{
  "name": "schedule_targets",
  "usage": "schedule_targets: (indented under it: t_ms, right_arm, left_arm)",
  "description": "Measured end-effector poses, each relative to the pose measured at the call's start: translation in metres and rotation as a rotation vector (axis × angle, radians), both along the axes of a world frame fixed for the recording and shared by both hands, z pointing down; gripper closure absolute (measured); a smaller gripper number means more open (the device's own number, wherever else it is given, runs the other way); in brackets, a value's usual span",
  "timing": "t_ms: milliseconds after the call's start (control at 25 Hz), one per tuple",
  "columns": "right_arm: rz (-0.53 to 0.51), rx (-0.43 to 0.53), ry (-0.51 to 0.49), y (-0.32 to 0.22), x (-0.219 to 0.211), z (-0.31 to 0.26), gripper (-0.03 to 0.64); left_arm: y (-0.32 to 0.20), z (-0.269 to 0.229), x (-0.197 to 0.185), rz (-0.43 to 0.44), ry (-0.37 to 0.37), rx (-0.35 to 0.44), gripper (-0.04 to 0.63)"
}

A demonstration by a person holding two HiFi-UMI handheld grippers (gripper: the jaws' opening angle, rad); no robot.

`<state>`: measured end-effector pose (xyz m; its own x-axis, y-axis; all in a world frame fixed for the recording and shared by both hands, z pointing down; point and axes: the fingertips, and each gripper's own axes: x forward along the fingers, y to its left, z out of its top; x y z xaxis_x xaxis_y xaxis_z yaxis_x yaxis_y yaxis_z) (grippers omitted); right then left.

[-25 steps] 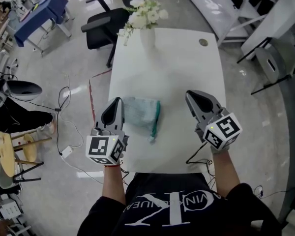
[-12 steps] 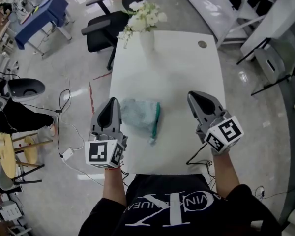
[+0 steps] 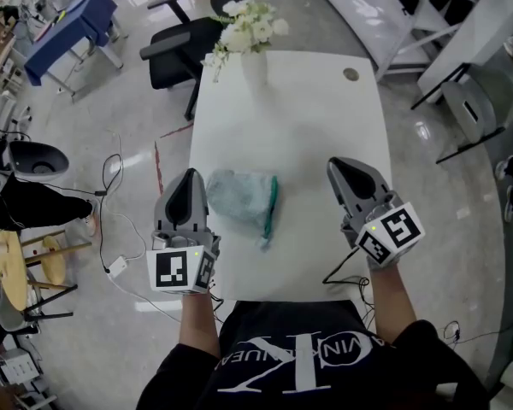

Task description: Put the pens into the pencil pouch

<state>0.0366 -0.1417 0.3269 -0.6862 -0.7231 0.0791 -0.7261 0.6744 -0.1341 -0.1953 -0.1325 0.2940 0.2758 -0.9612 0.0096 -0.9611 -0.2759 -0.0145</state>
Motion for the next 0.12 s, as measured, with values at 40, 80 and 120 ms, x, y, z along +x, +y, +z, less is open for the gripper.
schedule_targets:
  t_ms: [40, 80, 120]
  right_arm:
    - [0.001, -0.001, -0.001, 0.0005, 0.0001, -0.0003, 0.607]
    - [0.002, -0.002, -0.001, 0.0011, 0.0003, -0.0005, 0.607]
    - [0.002, -0.003, -0.002, 0.0017, 0.0004, -0.0008, 0.607]
  left_arm:
    - [0.0005, -0.0006, -0.0003, -0.002, 0.0, 0.0, 0.591]
    - [0.0011, -0.0011, -0.0006, -0.003, 0.0, -0.001, 0.591]
    - [0.0016, -0.0014, -0.0008, -0.004, 0.0, -0.003, 0.591]
